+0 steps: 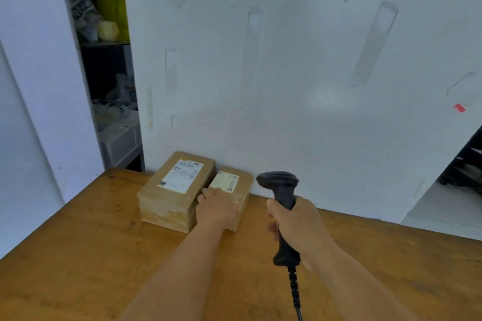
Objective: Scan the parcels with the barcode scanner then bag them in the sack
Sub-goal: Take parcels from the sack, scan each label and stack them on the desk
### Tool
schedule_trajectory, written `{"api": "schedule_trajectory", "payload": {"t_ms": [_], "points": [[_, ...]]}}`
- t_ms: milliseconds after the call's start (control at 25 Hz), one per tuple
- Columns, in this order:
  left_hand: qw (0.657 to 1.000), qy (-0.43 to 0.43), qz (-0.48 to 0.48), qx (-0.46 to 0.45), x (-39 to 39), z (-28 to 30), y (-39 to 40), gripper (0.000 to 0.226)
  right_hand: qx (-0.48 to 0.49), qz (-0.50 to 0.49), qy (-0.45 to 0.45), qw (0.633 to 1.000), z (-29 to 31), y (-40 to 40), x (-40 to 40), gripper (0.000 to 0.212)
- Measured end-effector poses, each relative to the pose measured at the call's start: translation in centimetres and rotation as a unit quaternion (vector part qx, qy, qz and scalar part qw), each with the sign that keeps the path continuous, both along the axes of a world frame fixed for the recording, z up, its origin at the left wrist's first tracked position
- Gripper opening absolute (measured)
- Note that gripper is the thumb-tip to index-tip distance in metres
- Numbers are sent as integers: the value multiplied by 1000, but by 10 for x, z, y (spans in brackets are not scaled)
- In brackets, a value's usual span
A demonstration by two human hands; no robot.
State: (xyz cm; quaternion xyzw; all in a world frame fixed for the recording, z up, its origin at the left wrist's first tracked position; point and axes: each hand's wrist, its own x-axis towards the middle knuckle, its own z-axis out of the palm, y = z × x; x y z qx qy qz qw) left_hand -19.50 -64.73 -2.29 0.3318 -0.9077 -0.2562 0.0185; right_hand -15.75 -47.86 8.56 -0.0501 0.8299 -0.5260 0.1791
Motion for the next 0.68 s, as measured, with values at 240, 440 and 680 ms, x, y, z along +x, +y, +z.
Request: {"api": "schedule_trajectory", "payload": {"t_ms": [240, 440, 680], "points": [[998, -13, 36, 54, -27, -8, 12, 88, 5, -34, -19, 999, -13, 13, -17, 16], [990, 69, -80, 96, -16, -13, 42, 77, 4, -71, -21, 997, -9, 41, -17, 17], [967, 111, -214, 81, 17, -27, 108, 48, -2, -113, -24, 993, 9, 94, -8, 15]]}}
